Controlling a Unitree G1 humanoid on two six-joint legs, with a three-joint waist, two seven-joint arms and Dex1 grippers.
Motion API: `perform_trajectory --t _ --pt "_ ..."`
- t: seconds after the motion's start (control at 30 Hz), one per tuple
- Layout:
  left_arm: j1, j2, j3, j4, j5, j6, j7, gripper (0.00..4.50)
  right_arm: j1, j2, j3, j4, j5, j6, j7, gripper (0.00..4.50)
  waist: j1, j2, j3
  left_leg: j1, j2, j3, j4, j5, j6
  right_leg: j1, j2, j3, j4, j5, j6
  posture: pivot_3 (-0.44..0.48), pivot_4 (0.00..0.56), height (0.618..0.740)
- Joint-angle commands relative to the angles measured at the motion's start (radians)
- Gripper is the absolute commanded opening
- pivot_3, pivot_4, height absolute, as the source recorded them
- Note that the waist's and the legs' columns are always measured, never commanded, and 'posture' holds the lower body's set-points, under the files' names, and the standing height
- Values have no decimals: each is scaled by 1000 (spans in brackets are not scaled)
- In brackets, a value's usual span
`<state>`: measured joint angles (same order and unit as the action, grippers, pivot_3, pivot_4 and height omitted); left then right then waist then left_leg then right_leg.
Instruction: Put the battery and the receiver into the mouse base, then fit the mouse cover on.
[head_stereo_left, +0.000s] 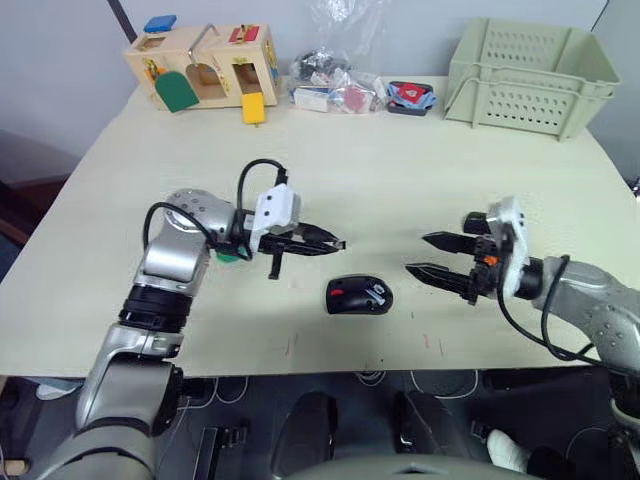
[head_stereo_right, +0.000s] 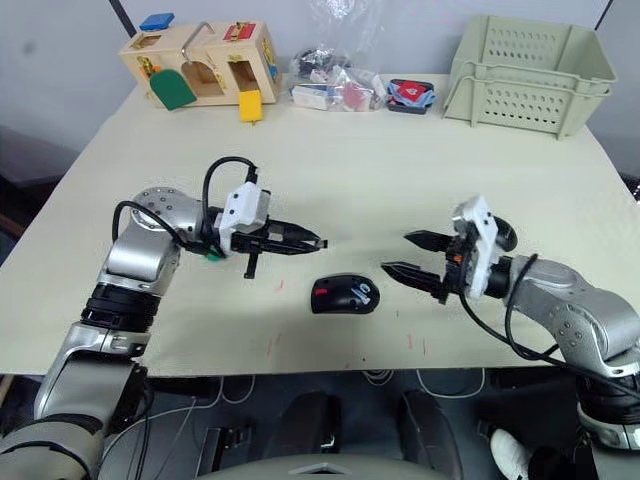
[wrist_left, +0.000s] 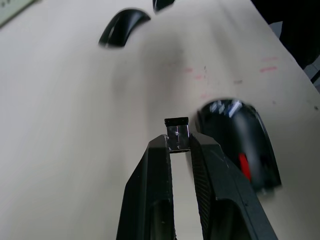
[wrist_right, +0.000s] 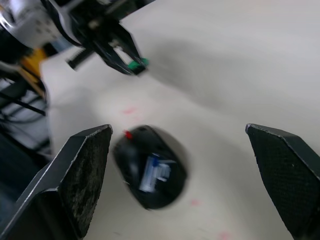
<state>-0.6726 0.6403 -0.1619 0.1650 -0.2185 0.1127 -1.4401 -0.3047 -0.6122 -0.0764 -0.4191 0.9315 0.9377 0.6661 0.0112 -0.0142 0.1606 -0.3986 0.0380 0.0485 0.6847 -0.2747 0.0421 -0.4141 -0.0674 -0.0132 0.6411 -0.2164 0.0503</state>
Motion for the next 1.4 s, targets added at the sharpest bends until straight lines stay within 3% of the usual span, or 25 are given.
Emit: perform_trajectory --t 0.03,0.2,0.3,0.5,0.73,1.03,1.13,1.37,1.4 --pt "-30 -14 -14 -60 -5 -1 15 41 -76 39 -47 10 200 197 -166 4500 -2 0 0 0 0 0 0 0 0 0 0 0 0 0 0 0 150 740" --pt "-46 -35 -38 -88 -6 -11 28 41 -150 116 -77 109 432 334 -410 4500 2 -1 0 -1 0 0 0 0 0 -1 0 0 0 0 0 0 150 740" --pt "-56 -40 -45 -97 -13 -17 21 41 -185 156 -62 199 638 332 -593 4500 0 -1 1 -1 0 -1 0 0 0 -1 0 0 -1 0 0 0 150 740" --pt "-58 -39 -49 -108 -24 -15 2 41 -202 144 3 238 853 278 -792 4500 -3 -1 1 -1 0 -1 -1 0 0 -1 0 1 0 0 0 0 150 740" --pt "-51 -40 -52 -124 -32 -29 -20 41 -207 108 102 238 1028 198 -924 4500 -5 -1 1 -2 0 -1 -1 0 0 -2 0 1 -1 0 0 0 150 740" --pt "-41 -33 -58 -125 -31 -41 -42 41 -217 103 124 246 1041 170 -928 4500 -15 -1 1 -2 0 -1 -1 0 0 -2 0 1 -1 0 0 0 150 740" --pt "-40 -34 -57 -125 -30 -40 -41 41 -218 99 127 245 1041 171 -924 3692 -21 -1 1 -3 1 -2 -1 0 0 -2 0 1 -1 0 0 0 150 740" --pt "-40 -34 -55 -116 -26 -47 -38 41 -214 90 133 243 1041 173 -922 275 -23 -1 1 -3 1 -2 -1 0 0 -3 0 1 -1 0 0 0 150 740" --pt "-39 -33 -56 -115 -26 -50 -38 41 -214 89 133 242 1041 173 -921 40 -23 -1 1 -3 1 -1 -1 0 0 -3 0 1 -1 0 0 0 150 740"
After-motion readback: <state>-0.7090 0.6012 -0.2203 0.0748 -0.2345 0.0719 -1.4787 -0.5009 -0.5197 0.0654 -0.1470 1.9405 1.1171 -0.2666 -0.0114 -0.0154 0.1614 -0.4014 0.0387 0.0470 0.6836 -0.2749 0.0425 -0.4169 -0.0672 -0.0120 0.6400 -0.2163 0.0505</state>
